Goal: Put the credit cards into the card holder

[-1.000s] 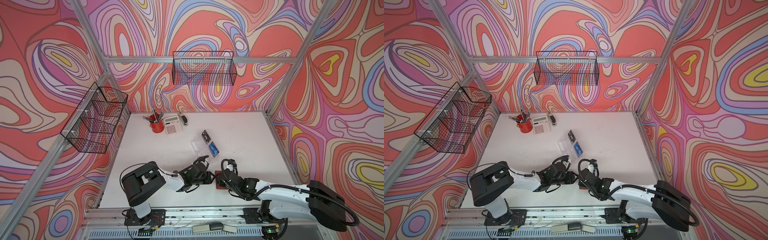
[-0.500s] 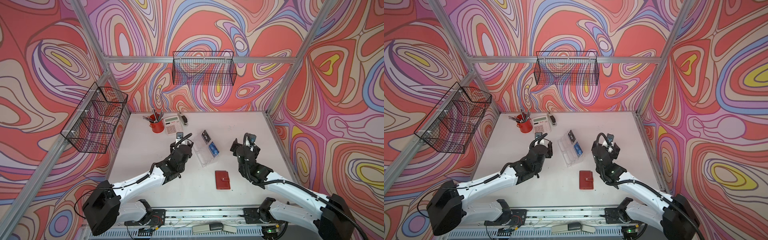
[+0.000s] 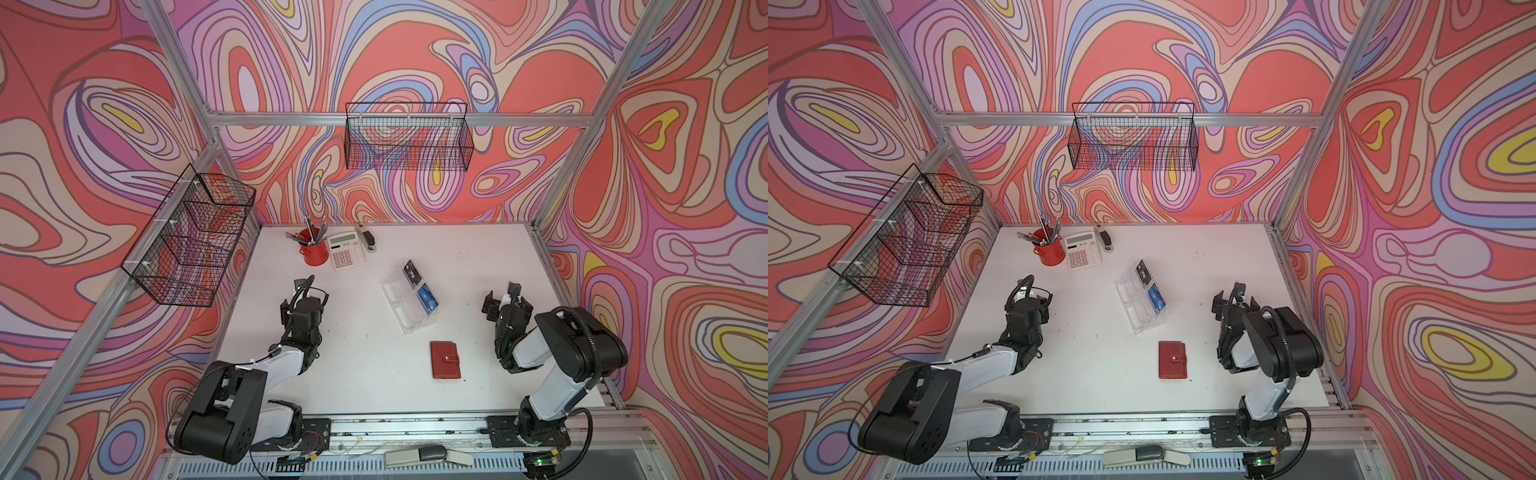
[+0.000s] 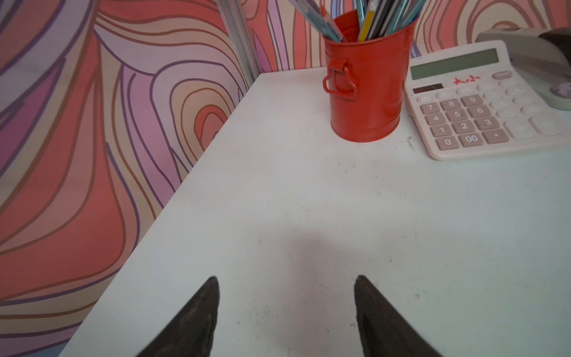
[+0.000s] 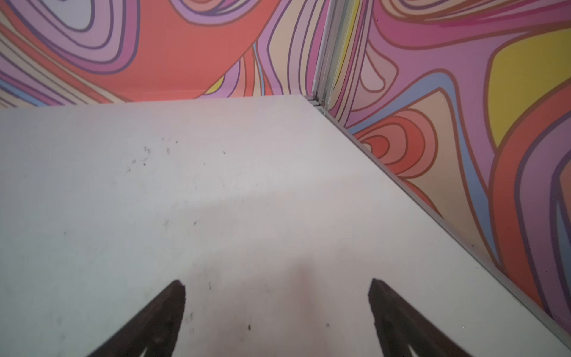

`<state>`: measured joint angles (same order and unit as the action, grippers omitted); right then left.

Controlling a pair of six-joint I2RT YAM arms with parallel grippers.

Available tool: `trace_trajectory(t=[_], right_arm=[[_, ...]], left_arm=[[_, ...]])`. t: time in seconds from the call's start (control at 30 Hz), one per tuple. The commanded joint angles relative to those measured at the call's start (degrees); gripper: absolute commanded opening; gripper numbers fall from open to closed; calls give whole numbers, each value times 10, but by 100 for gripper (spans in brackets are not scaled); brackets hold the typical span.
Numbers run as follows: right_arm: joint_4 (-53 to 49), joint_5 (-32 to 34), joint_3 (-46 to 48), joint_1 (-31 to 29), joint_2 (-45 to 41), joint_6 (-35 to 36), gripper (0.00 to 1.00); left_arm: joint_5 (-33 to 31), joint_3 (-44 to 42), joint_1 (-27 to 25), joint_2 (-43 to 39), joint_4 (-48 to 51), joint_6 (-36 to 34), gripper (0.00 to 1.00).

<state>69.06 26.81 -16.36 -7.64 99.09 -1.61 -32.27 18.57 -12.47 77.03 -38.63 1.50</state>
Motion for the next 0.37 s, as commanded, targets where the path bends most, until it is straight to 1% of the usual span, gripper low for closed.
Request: trace_trajectory(t=[0.0, 0.03, 0.07, 0.1, 0.13, 0.17, 0.2, 0.23, 0.27, 0.3, 0.33], right_arm=[[2, -47, -38, 10, -10, 1, 98], [17, -43, -37, 10, -6, 6, 98], [-8, -48, -43, 10, -10, 4, 98], [-2, -47, -42, 10, -9, 5, 98], [4, -47, -44, 9, -5, 8, 98], [-12, -54, -47, 10, -8, 3, 98], [-11, -53, -48, 10, -5, 3, 98], [-9, -54, -47, 10, -6, 3, 98], [-6, -53, -44, 10, -8, 5, 98], [13, -52, -38, 9, -7, 12, 98], [11, -64, -36, 8, -9, 16, 98]], left_arm=[[31, 18, 3, 37, -100, -43, 72], [47, 19, 7, 51, -103, -47, 72], [41, 9, 12, 86, -170, -49, 73], [33, 2, 14, 114, -237, -68, 73], [36, 5, 14, 97, -194, -57, 73], [54, 8, 21, 67, -139, -31, 74], [60, -2, 28, 66, -160, -27, 74], [53, -15, 28, 84, -210, -35, 75], [55, -18, 26, 97, -240, -47, 75], [58, -12, 25, 91, -217, -45, 76], [59, -5, 26, 79, -181, -35, 76]])
